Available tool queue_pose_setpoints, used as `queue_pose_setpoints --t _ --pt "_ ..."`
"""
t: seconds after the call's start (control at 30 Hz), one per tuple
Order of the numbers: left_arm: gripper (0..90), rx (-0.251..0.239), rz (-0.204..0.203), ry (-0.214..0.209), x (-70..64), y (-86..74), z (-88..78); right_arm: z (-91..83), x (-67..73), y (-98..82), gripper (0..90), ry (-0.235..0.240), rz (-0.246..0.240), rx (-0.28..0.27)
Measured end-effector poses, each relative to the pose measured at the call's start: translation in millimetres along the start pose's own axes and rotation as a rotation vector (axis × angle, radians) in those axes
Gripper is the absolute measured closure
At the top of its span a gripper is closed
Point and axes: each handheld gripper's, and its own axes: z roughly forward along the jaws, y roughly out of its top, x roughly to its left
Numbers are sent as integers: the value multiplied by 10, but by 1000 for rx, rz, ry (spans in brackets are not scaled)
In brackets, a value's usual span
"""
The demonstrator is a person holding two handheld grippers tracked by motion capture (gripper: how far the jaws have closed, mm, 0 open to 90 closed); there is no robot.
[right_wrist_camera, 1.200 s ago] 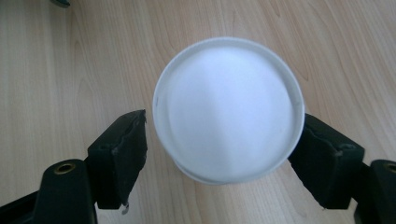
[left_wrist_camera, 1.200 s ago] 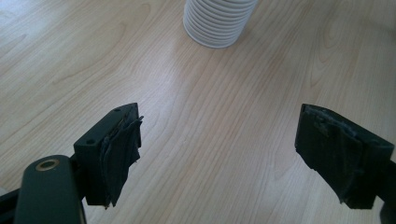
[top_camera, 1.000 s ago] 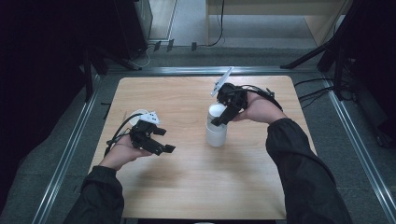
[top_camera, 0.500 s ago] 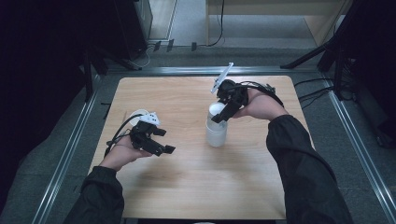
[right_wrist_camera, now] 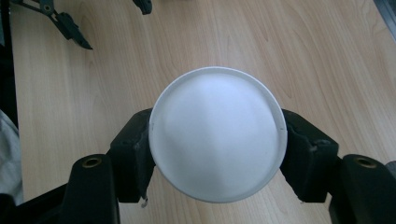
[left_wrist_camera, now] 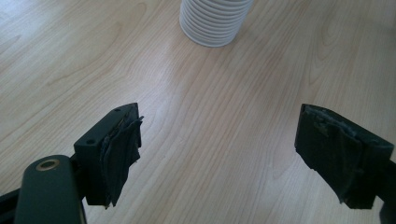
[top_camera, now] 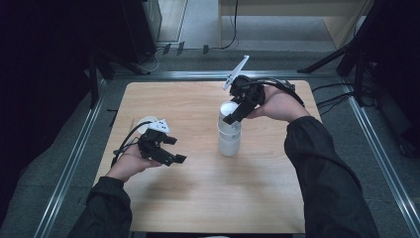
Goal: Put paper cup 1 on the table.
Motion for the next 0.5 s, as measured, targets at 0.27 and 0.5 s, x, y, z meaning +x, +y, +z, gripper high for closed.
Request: queue_pose_setpoints --t 0.27,0.5 --pt "144 -26 -13 -23 1 17 -28 -351 111 138 351 -40 -25 -35" --pt "133 -31 -19 -25 3 17 -47 -602 330 149 353 -26 -25 -77"
